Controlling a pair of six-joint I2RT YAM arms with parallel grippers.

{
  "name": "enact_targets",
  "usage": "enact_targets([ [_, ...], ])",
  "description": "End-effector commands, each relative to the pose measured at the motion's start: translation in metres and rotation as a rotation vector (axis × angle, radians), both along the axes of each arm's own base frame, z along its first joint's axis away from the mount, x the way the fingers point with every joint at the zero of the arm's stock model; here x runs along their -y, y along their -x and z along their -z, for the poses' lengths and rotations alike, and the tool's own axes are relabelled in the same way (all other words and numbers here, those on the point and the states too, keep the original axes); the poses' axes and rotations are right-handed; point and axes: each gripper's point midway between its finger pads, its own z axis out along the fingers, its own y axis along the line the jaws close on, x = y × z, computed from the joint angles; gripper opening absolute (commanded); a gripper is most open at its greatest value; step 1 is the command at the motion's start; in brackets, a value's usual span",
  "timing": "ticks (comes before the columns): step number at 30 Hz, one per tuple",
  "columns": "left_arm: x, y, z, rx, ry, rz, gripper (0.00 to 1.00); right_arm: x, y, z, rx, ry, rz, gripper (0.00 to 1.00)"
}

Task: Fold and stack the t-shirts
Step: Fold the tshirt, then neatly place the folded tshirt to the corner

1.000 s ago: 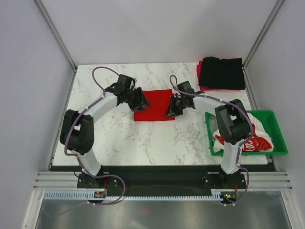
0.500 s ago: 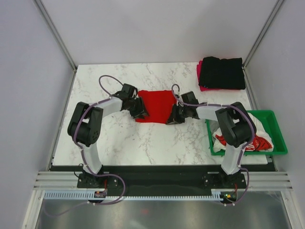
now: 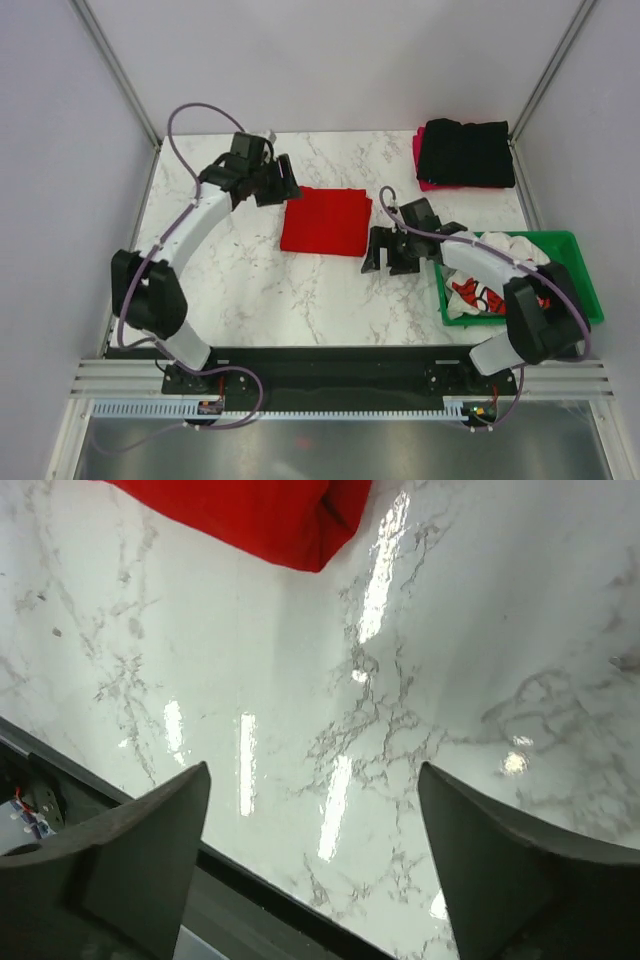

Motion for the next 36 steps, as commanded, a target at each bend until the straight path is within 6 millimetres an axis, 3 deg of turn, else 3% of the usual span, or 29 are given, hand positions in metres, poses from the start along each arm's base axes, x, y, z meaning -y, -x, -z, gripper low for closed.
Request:
enact_targets([
  [1, -0.009, 0.022, -0.093, 0.181, 0.032, 0.036, 0.65, 0.015, -0.01, -0.047, 0.127, 0.067, 0.026, 0.98],
  [3, -0.018, 0.048, -0.116, 0.227, 0.054, 0.04, 0.66, 0.017, -0.015, -0.065, 0.167, 0.069, 0.036, 0.98],
  [5, -0.03, 0.07, -0.123, 0.25, 0.043, 0.039, 0.66, 0.017, -0.03, -0.08, 0.218, 0.084, 0.045, 0.98],
  [6, -0.039, 0.092, -0.127, 0.279, 0.043, 0.032, 0.66, 0.017, -0.035, -0.082, 0.228, 0.091, 0.046, 0.98],
  [8, -0.053, 0.112, -0.122, 0.284, 0.023, 0.008, 0.66, 0.017, -0.054, -0.085, 0.244, 0.11, 0.055, 0.98],
  [9, -0.059, 0.125, -0.11, 0.27, 0.013, 0.004, 0.66, 0.015, -0.066, -0.093, 0.264, 0.104, 0.059, 0.98],
  [10, -0.066, 0.141, -0.118, 0.302, 0.033, -0.015, 0.67, 0.014, -0.076, -0.082, 0.243, 0.117, 0.061, 0.98],
  [11, -0.07, 0.152, -0.105, 0.284, 0.032, -0.027, 0.66, 0.015, -0.083, -0.079, 0.237, 0.124, 0.07, 0.98],
  [12, -0.073, 0.16, -0.102, 0.286, 0.046, -0.039, 0.66, 0.013, -0.098, -0.087, 0.259, 0.117, 0.081, 0.98],
  [13, -0.076, 0.176, -0.109, 0.323, 0.092, -0.049, 0.66, 0.012, -0.107, -0.076, 0.236, 0.124, 0.082, 0.98],
  [14, -0.078, 0.184, -0.094, 0.298, 0.091, -0.053, 0.66, 0.014, -0.116, -0.074, 0.231, 0.119, 0.097, 0.98],
  [15, -0.08, 0.189, -0.091, 0.303, 0.096, -0.06, 0.66, 0.012, -0.128, -0.08, 0.245, 0.103, 0.104, 0.98],
  [16, -0.083, 0.195, -0.09, 0.315, 0.101, -0.064, 0.66, 0.01, -0.134, -0.065, 0.212, 0.106, 0.106, 0.98],
  [17, -0.089, 0.204, -0.087, 0.337, 0.096, -0.074, 0.66, 0.009, -0.141, -0.064, 0.21, 0.087, 0.108, 0.98],
  [18, -0.093, 0.207, -0.087, 0.352, 0.09, -0.081, 0.66, 0.006, -0.152, -0.068, 0.221, 0.074, 0.114, 0.98],
  [19, -0.096, 0.208, -0.086, 0.37, 0.075, -0.08, 0.66, 0.004, -0.158, -0.054, 0.196, 0.078, 0.115, 0.98],
  [21, -0.101, 0.214, -0.089, 0.412, 0.068, -0.074, 0.66, -0.005, -0.169, -0.053, 0.196, 0.044, 0.101, 0.97],
  [25, -0.104, 0.22, -0.099, 0.467, 0.089, -0.083, 0.66, -0.018, -0.182, -0.029, 0.165, -0.022, 0.097, 0.94],
  [32, -0.101, 0.222, -0.082, 0.501, 0.156, -0.105, 0.66, -0.015, -0.196, 0.014, 0.129, -0.026, 0.133, 0.9],
  [36, -0.106, 0.224, -0.087, 0.539, 0.159, -0.123, 0.66, -0.008, -0.201, 0.03, 0.128, -0.039, 0.168, 0.89],
])
